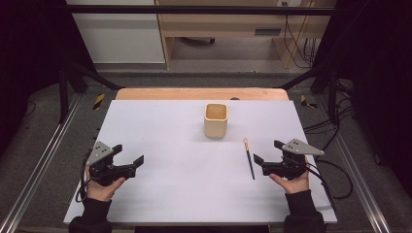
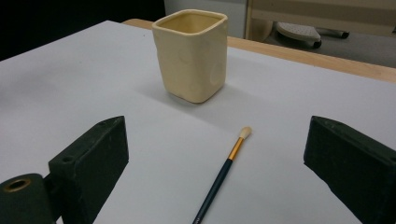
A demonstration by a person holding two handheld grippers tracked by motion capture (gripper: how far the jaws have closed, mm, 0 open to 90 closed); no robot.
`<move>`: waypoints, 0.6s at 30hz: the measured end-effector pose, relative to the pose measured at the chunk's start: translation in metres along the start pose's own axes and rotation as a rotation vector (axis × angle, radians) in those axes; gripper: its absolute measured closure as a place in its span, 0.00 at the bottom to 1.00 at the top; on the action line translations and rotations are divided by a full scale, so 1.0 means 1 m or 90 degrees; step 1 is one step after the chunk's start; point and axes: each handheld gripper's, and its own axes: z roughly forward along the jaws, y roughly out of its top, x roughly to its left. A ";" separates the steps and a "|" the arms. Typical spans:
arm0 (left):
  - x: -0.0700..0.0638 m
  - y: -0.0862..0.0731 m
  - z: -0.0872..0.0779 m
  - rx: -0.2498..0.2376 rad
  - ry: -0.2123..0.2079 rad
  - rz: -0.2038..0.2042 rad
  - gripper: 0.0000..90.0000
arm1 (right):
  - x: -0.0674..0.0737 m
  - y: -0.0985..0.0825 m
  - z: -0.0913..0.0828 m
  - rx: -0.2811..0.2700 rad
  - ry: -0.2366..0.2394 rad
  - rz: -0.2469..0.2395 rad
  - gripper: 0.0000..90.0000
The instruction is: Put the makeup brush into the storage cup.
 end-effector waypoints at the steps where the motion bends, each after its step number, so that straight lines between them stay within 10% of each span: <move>1: 0.000 0.000 0.000 0.000 0.002 0.000 0.08 | -0.001 0.000 0.000 0.000 -0.002 -0.001 0.08; 18: 0.004 -0.007 0.003 0.017 0.014 0.002 0.09 | 0.006 0.008 -0.002 0.025 -0.043 -0.008 0.12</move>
